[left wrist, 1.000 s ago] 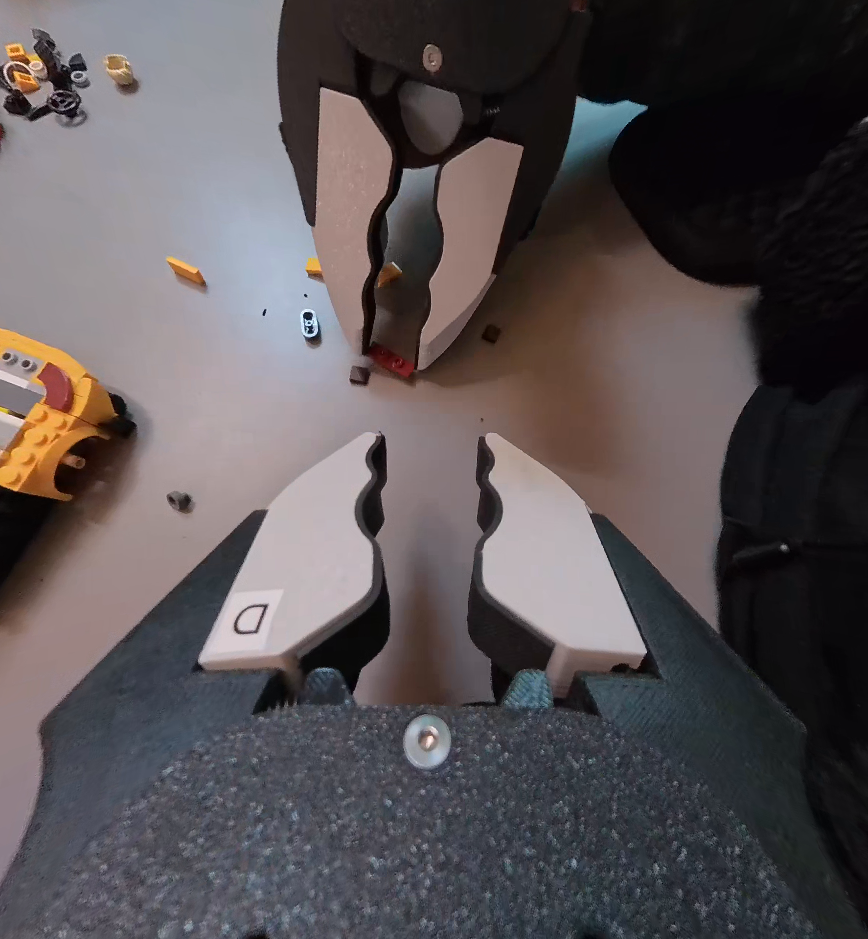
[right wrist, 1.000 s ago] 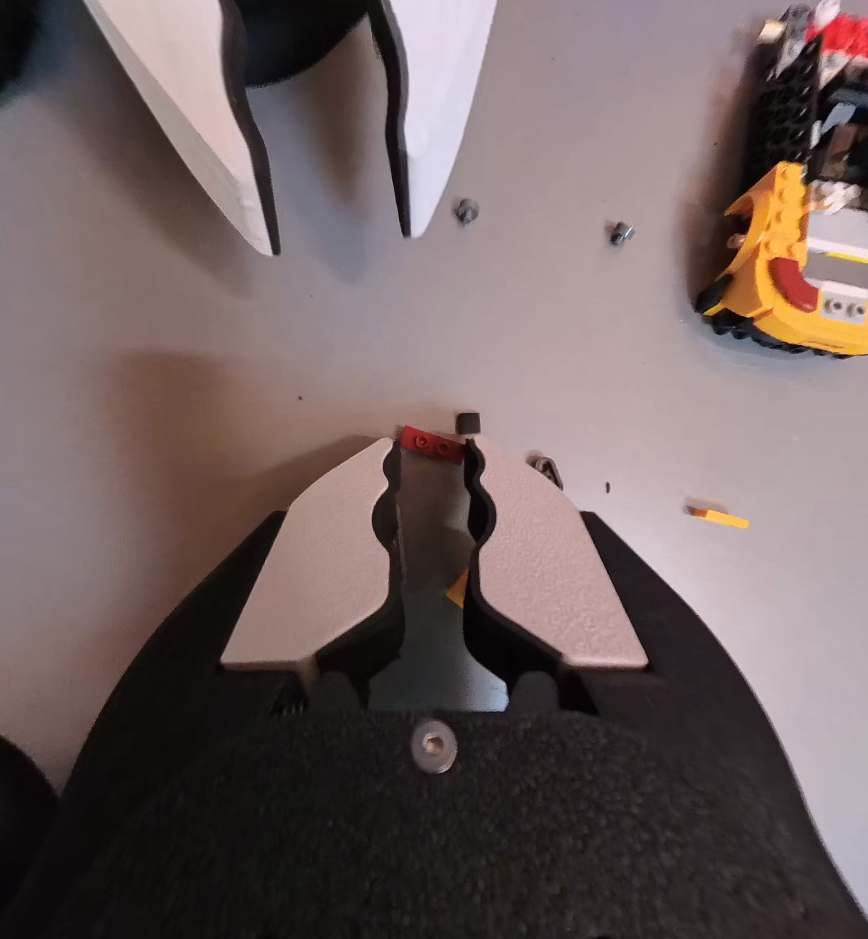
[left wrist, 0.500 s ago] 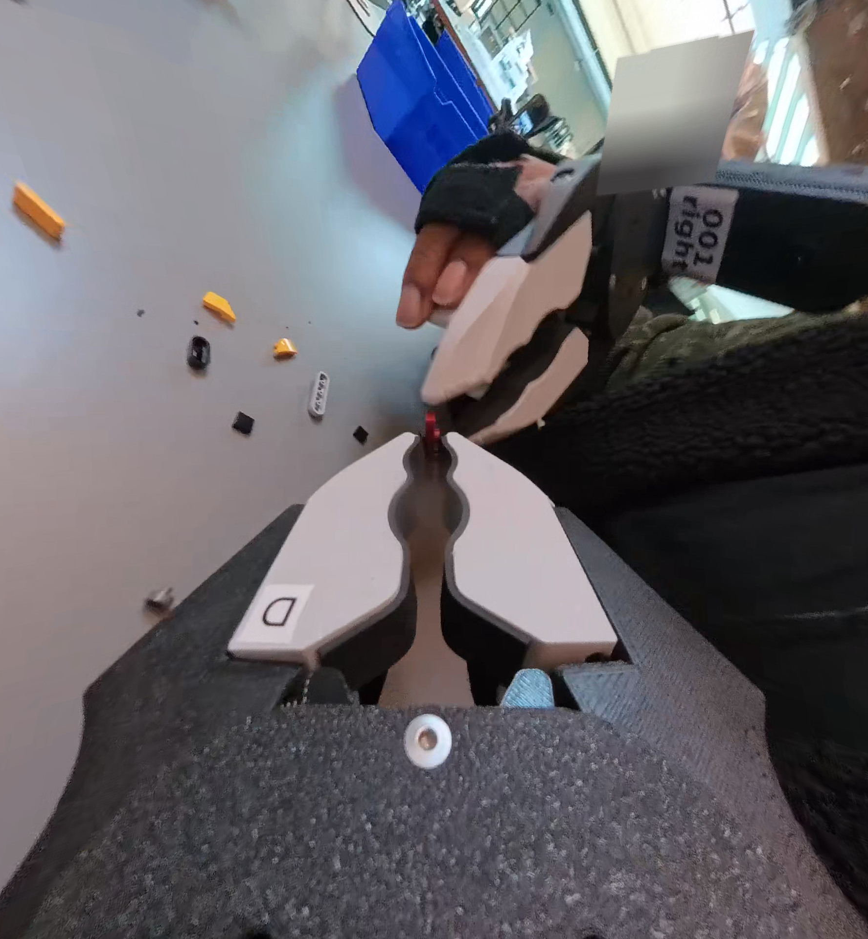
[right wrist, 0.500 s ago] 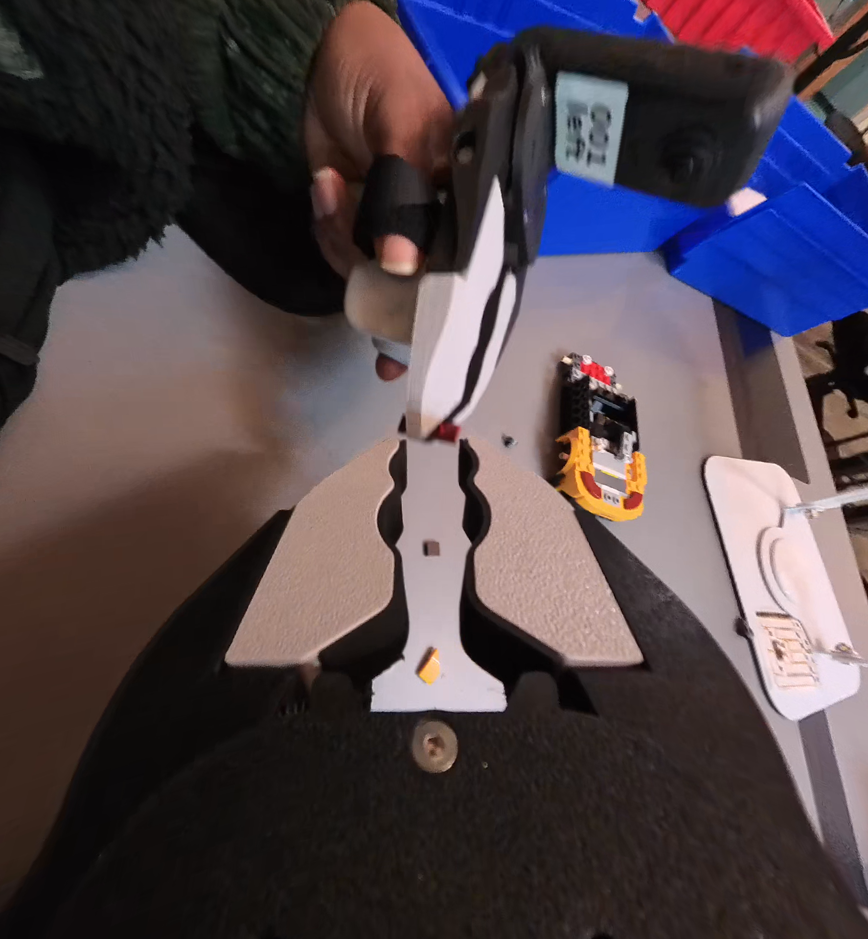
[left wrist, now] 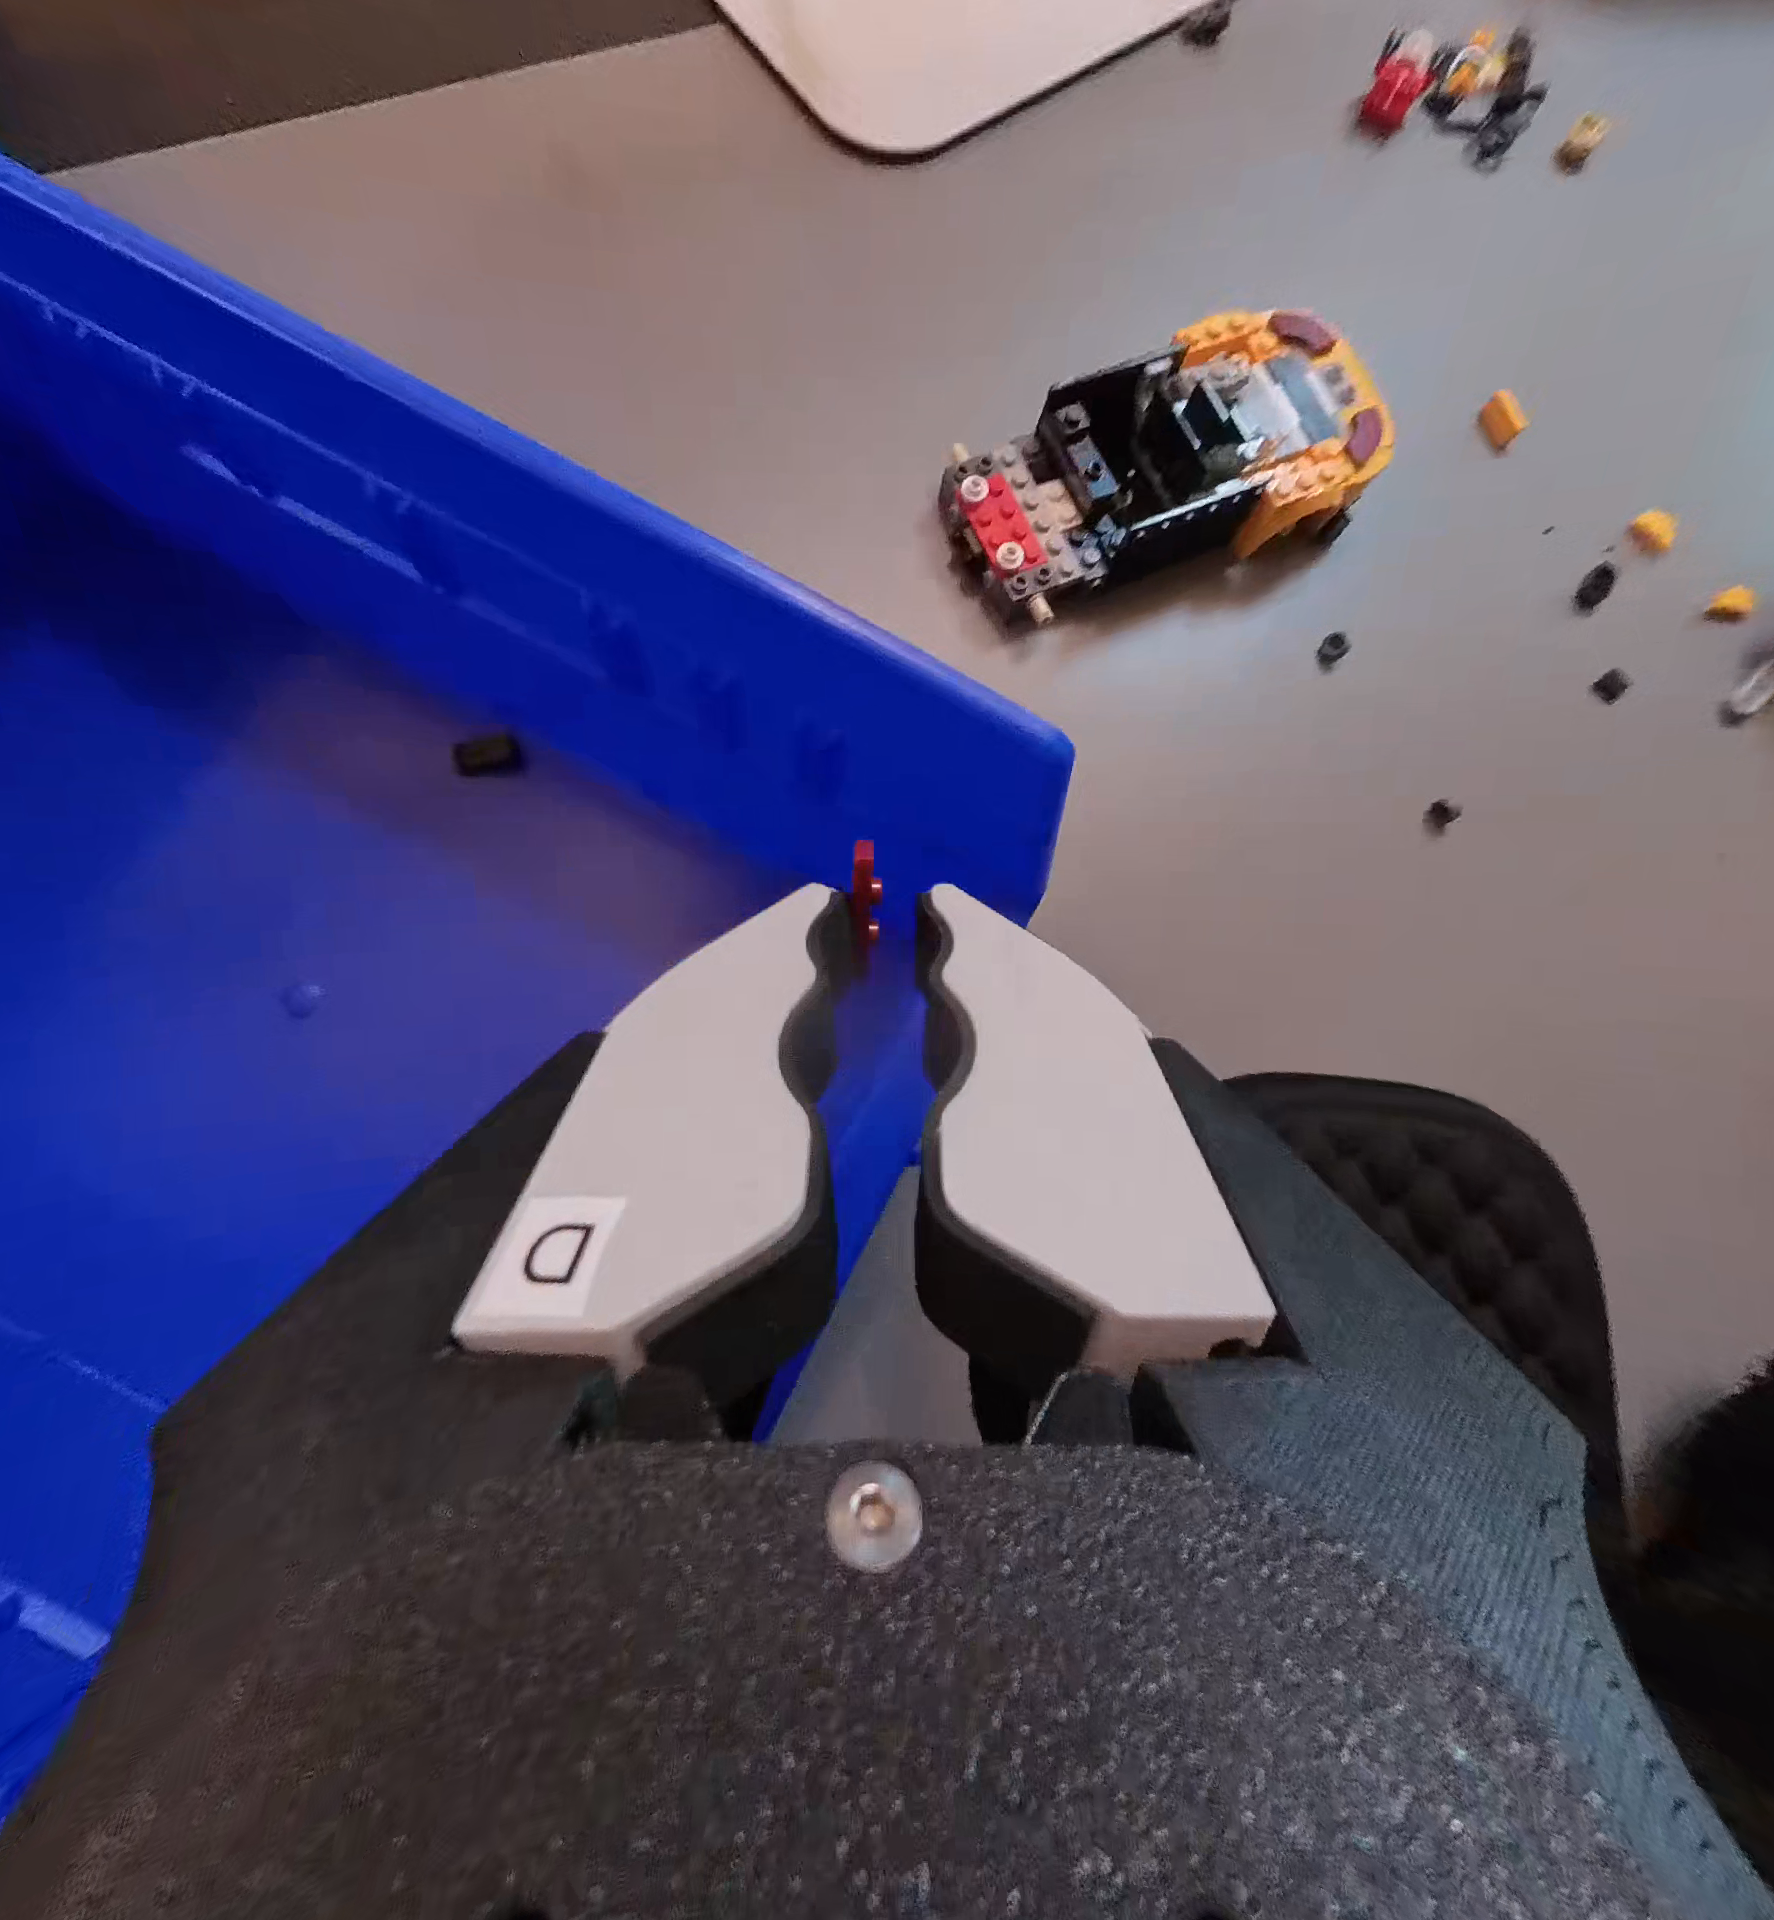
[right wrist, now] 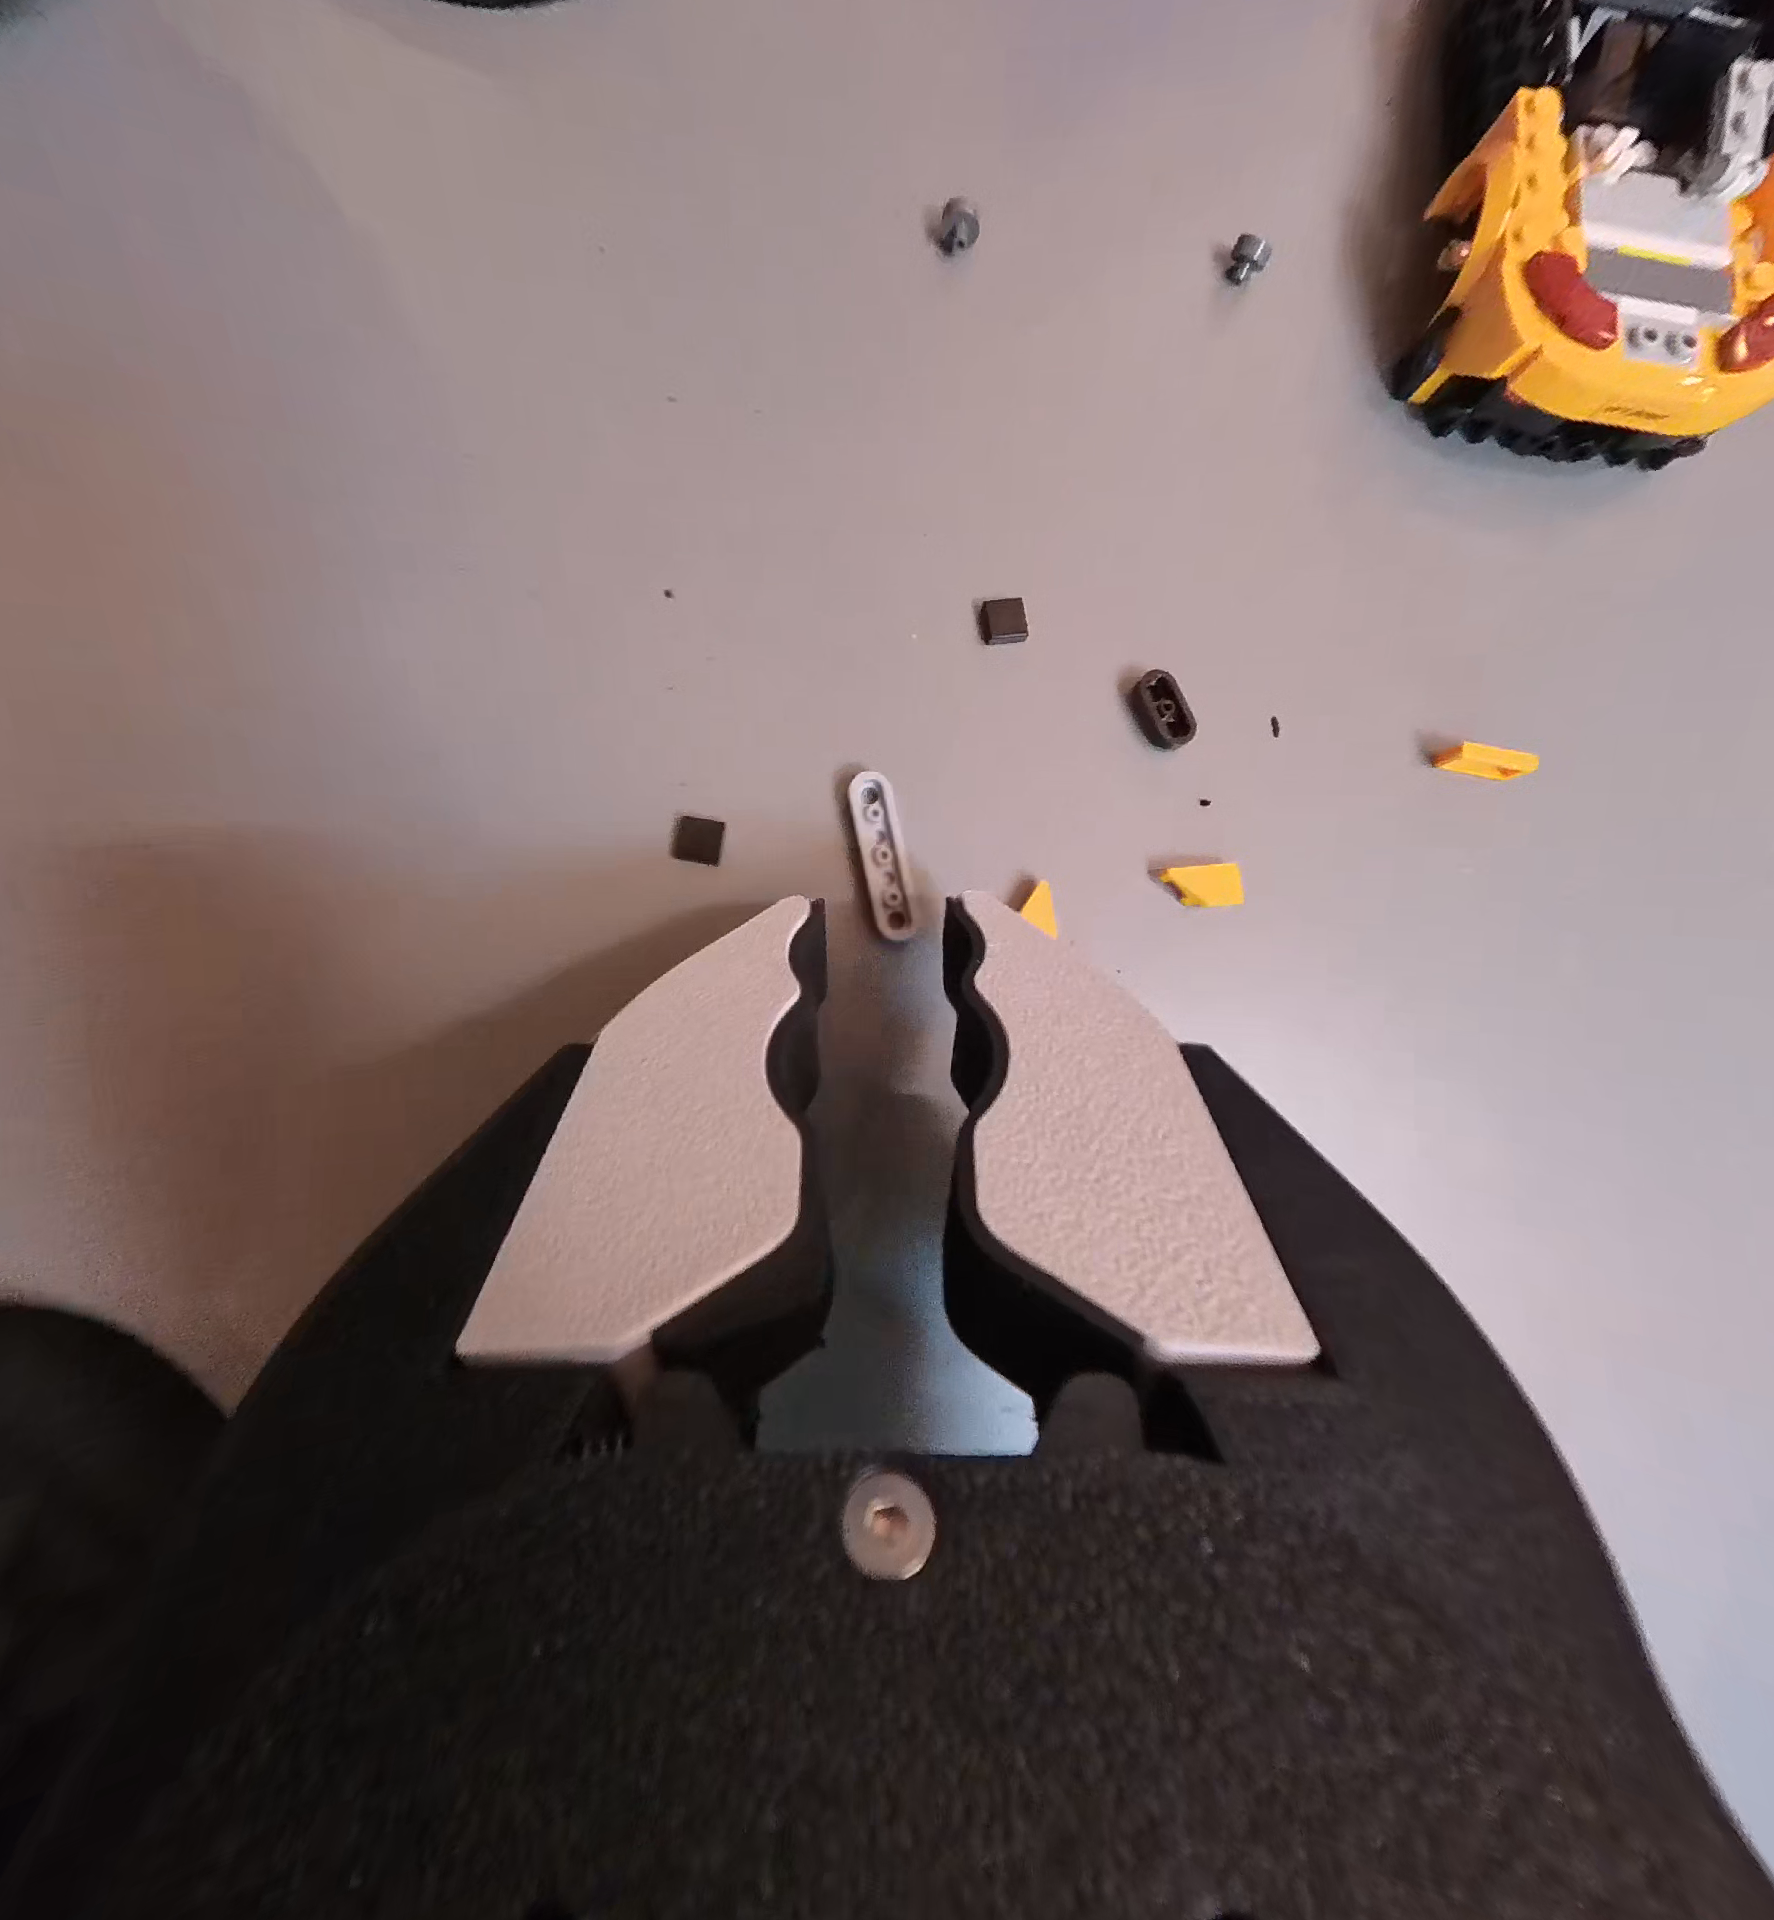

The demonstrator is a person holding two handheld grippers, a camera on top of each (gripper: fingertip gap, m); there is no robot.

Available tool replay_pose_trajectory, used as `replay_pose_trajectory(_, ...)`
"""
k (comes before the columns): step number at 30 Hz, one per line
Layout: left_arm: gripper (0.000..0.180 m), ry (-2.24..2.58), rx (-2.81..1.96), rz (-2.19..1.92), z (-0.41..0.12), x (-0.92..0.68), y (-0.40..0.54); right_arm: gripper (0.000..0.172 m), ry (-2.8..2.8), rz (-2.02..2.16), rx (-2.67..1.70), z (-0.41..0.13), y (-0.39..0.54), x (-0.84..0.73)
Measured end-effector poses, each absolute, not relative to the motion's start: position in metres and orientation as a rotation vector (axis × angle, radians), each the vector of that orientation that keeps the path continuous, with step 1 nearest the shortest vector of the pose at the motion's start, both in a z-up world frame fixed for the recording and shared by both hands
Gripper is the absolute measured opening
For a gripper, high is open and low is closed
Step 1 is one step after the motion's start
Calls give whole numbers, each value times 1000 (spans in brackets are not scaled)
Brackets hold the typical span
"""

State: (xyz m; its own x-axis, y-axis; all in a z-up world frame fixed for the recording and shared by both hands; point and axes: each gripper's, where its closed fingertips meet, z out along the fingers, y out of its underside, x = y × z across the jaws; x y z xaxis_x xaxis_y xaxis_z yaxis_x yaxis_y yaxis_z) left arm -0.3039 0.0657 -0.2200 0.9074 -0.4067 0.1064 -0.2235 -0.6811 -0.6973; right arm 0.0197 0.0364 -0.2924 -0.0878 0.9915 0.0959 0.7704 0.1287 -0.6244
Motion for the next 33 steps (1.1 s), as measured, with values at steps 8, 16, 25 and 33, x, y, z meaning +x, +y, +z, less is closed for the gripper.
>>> replay_pose_trajectory(8,54,396,-2400,-246,-238,-323,68,12,-1993,616,-1741,-298,36,14)
replay_pose_trajectory(16,37,810,-1948,-287,-175,-242,56,7,-1887,703,-1604,-269,29,-11)
replay_pose_trajectory(25,27,1583,-1439,-505,-211,-64,-25,8,-1691,1214,-1531,-212,-21,-56)
replay_pose_trajectory(33,7,1652,-1405,-458,-223,-52,-26,8,-1689,1340,-1578,-218,-33,-59)
